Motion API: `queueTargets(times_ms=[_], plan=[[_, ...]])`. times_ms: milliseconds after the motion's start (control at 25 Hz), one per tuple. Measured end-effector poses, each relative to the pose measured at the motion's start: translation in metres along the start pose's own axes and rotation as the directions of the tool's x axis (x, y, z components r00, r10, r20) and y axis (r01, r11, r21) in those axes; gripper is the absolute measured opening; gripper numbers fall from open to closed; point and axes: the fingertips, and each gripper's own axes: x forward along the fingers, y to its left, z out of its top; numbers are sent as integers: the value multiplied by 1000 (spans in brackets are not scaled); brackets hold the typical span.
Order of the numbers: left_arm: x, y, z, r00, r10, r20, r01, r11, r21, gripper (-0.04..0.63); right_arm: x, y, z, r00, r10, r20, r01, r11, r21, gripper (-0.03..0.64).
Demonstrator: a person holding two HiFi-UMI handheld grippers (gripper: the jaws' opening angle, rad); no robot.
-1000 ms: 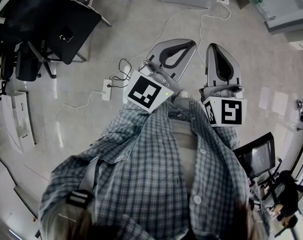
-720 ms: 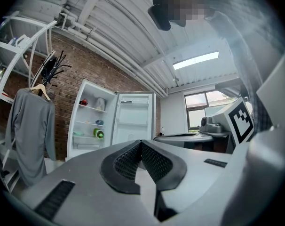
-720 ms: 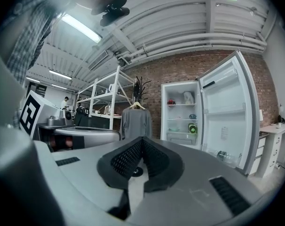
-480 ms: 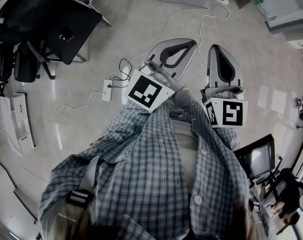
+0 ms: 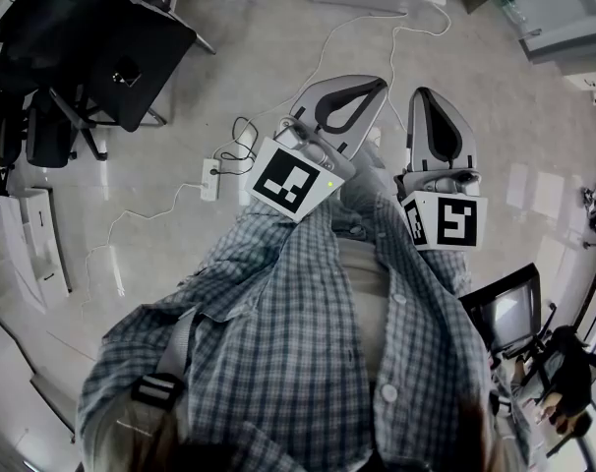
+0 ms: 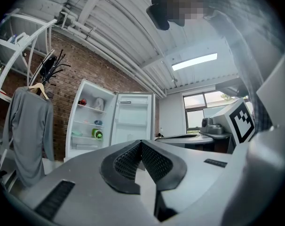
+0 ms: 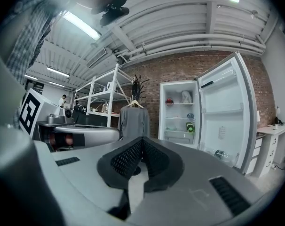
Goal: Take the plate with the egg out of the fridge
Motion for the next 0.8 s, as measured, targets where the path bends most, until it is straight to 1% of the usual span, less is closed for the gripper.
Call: queueTargets(times_ms=[320, 800], plan=[[21, 16, -3, 999, 32, -6, -32, 999, -3, 6, 22, -17, -1, 1000, 31, 2, -31, 1000, -2, 6], [83, 46, -6, 997, 76, -25, -76, 997, 16, 6, 70, -74, -1, 997, 71, 17, -71, 997, 9, 6]])
